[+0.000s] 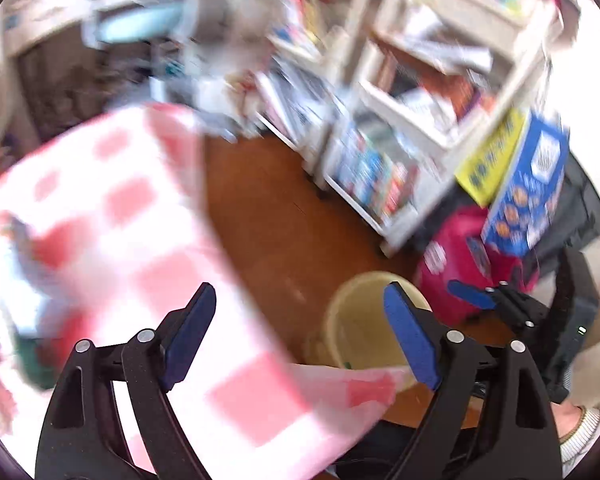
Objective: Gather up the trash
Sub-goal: 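Bring both open tools back above the table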
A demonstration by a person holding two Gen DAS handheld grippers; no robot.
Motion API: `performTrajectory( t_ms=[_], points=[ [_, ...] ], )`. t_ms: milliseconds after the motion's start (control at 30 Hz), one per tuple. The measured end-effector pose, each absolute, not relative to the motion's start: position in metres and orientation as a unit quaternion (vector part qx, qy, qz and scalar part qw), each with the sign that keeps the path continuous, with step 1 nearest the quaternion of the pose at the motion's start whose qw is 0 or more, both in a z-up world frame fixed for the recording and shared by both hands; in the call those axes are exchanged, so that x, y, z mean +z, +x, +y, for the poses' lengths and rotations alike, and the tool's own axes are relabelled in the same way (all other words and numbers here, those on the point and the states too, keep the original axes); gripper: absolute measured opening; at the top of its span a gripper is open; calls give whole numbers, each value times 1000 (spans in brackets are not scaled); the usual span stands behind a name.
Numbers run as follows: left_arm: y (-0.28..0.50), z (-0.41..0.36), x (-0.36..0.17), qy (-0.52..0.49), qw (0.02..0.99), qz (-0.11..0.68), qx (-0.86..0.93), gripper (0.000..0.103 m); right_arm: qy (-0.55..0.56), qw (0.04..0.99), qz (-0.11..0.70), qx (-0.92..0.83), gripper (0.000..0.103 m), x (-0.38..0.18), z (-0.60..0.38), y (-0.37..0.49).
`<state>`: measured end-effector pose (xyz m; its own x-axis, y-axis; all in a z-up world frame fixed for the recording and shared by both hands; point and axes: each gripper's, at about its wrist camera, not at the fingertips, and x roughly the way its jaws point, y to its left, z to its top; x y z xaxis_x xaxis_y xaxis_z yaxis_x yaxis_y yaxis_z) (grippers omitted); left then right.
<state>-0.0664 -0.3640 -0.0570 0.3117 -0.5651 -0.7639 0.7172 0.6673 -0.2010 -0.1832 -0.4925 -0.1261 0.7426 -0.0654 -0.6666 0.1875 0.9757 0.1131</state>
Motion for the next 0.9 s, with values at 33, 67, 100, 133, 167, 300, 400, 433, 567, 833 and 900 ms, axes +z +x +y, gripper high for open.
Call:
performTrajectory(
  t_ms=[33,67,100,133,167,300,400,433,567,833,900],
  points=[
    [-61,-345,-48,75,820,419,-382,86,60,935,346,-55,66,-113,-478,-173],
    [-57,-326,-39,62,834,408,-366,88,37,938,342,-43,70,-102,-465,-164],
    [-52,-305,-32,49,849,398,-345,90,7,941,338,-29,73,-91,-448,-152],
    [-46,-287,-26,40,861,392,-322,91,-23,942,334,-14,75,-80,-431,-143],
    [-41,-268,-21,32,873,387,-296,91,-56,942,330,1,77,-71,-411,-131],
    [-23,-200,-6,11,909,370,-193,93,-155,935,316,38,82,-49,-349,-100],
    [-12,-151,2,-3,921,363,-139,96,-146,940,302,67,86,-38,-313,-86],
    [-8,-134,5,-8,924,362,-121,96,-134,943,297,73,86,-37,-306,-83],
    [10,-80,-1,-26,925,372,-67,96,-65,945,309,87,86,-52,-285,-68],
    [18,-31,-16,-13,915,399,-54,96,-25,942,329,61,86,-54,-270,-39],
    [18,-31,-18,-15,916,397,-58,96,-24,941,333,60,86,-56,-268,-37]
  ],
)
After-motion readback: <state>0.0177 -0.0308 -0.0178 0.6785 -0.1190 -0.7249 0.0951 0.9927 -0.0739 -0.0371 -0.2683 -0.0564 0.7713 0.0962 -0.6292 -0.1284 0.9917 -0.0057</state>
